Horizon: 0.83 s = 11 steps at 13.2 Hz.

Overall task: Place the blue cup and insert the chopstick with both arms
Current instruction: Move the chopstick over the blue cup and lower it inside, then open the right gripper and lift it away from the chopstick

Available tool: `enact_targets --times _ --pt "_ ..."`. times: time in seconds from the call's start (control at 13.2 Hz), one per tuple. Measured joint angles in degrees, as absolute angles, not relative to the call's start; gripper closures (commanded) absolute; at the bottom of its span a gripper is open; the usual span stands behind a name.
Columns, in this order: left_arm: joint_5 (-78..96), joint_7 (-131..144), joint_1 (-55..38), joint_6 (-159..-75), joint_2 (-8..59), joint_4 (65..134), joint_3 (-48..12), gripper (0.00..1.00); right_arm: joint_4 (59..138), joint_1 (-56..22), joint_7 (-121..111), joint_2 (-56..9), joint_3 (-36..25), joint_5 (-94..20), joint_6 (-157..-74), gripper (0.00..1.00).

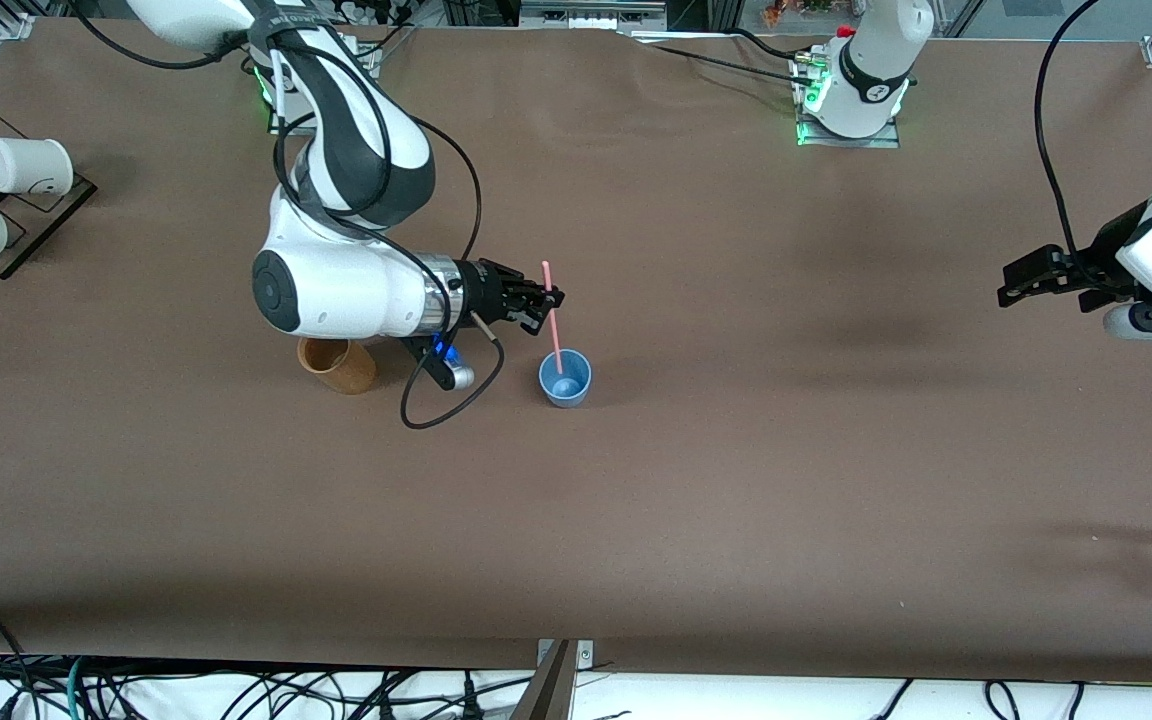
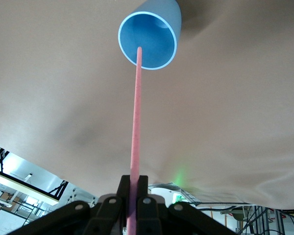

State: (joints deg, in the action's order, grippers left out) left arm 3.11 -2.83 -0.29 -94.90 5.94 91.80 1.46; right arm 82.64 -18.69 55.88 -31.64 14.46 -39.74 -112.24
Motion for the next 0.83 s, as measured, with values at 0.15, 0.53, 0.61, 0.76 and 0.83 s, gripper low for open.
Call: enact_targets --times 0.15,0.53,0.61,0.76,0.83 --pt "3.11 -2.83 -0.29 -94.9 5.94 91.8 1.46 0.0 82.63 -18.99 54.34 -33.17 14.46 -39.24 -112.92 1.0" --pt "3.11 -2.83 -0.29 -94.9 5.95 91.8 1.46 0.0 81.88 -18.91 53.54 -34.33 14.27 -30.69 -113.7 0.0" --pt "3.11 -2.83 -0.29 -94.9 5.95 91.8 1.46 0.0 80.98 -18.89 53.53 -34.21 14.2 -30.05 -113.7 0.0" --pt "3.11 -2.83 -0.29 -94.9 5.95 91.8 1.46 0.0 79.02 -18.86 53.54 -33.25 14.14 -29.55 -113.62 0.0" --pt "3.11 -2.83 -0.29 -94.9 5.95 91.8 1.46 0.0 78.2 -18.85 53.54 -32.57 13.96 -28.91 -113.65 0.0"
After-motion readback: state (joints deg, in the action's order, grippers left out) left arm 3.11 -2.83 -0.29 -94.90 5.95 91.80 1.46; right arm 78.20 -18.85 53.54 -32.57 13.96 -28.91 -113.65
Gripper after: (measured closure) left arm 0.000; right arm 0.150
